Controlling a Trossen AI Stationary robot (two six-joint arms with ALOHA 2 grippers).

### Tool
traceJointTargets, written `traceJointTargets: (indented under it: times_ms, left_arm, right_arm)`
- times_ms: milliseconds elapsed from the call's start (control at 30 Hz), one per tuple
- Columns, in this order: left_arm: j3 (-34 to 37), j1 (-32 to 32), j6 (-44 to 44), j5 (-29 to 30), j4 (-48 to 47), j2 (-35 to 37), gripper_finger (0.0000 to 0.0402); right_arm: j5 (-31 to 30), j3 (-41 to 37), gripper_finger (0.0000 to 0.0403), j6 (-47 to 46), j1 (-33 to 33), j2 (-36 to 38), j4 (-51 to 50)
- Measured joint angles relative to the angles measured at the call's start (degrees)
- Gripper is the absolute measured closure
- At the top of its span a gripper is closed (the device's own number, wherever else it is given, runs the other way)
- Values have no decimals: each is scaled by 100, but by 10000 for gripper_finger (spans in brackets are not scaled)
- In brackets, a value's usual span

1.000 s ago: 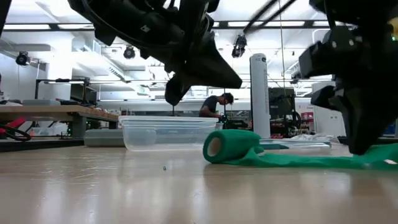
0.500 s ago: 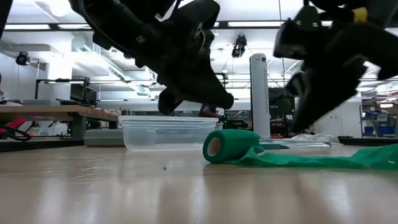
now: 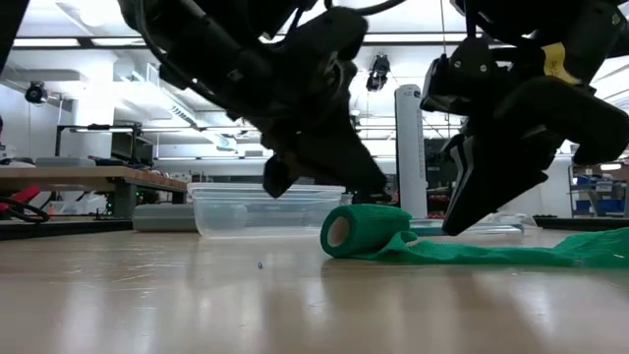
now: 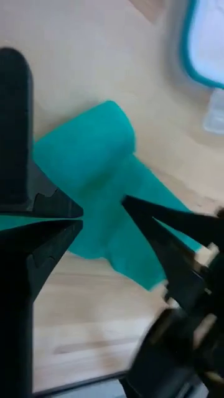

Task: Roll bandage
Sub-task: Roll the blue bandage

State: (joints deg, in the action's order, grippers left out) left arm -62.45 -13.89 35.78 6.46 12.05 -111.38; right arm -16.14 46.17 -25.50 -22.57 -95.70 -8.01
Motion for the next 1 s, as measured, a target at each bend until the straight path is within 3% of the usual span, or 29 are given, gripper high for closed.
traceJointTargets:
  times_ms: [433, 1000]
  left_arm:
    - [-898, 13, 226, 478, -1436, -523, 400]
    - [-840, 24, 221, 642, -1512, -518, 399]
  right_arm:
    - [131, -9, 401, -44, 0, 0, -20]
    - [1070, -553, 401, -769, -148, 46, 52]
